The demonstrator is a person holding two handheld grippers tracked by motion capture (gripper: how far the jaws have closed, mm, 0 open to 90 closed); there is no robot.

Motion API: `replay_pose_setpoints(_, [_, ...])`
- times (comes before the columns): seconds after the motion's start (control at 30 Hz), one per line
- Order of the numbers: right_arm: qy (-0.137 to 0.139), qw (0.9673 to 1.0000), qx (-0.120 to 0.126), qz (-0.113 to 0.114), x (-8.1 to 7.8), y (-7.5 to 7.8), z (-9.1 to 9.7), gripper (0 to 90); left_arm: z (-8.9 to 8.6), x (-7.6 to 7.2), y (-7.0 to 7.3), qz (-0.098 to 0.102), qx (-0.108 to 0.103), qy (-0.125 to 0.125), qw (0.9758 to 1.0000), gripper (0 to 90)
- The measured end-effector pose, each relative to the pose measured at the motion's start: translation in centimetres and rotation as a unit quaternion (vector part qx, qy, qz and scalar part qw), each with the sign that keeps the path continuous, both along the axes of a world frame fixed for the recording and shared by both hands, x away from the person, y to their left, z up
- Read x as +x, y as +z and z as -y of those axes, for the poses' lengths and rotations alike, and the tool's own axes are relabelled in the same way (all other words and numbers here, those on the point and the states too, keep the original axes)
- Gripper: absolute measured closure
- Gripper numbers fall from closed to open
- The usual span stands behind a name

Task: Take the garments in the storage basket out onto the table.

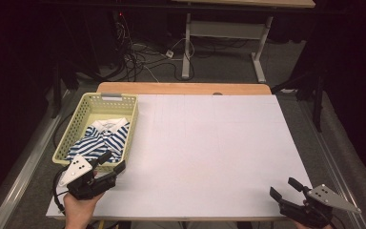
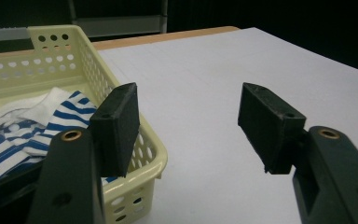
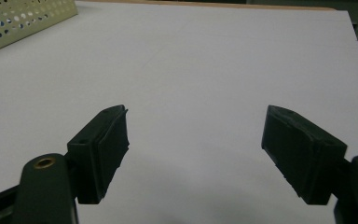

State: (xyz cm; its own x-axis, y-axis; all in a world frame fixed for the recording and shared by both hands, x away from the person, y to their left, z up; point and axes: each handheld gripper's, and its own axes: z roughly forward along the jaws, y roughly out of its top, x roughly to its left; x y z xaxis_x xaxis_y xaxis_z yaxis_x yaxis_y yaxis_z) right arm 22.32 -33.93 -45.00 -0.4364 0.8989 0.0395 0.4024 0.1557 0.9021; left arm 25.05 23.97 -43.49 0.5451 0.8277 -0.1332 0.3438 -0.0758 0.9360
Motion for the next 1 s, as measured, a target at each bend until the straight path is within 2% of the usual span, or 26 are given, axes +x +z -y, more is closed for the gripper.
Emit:
replay_pose_setpoints(0.17, [0.001, 1.0000, -0.003, 0.000, 0.0, 0.0, -0.1, 23.2, 0.5, 0.7, 0.2, -0.002, 0.001, -0.003, 1.0000, 36.9])
replay_pose_setpoints(0.3, [0.001, 1.0000, -0.003, 0.002, 0.0, 0.0, -0.1, 23.2, 1.1, 1.3, 0.2, -0.005, 0.013, -0.007, 0.9999, 36.9])
replay_pose_setpoints(0.63, [0.001, 1.0000, -0.004, 0.001, 0.0, 0.0, -0.1, 23.2, 1.5, 2.2, 0.7, -0.006, 0.009, -0.008, 0.9999, 36.9])
replay_pose_setpoints(0.83, [-0.002, 1.0000, -0.003, 0.001, 0.0, 0.0, -0.1, 23.0, 1.7, 3.0, 1.2, -0.001, 0.025, 0.002, 0.9997, 35.6])
replay_pose_setpoints(1.0, [-0.007, 1.0000, 0.001, 0.002, 0.0, 0.0, 0.0, 23.0, 1.9, 4.3, 1.5, -0.018, 0.036, 0.004, 0.9992, 34.0])
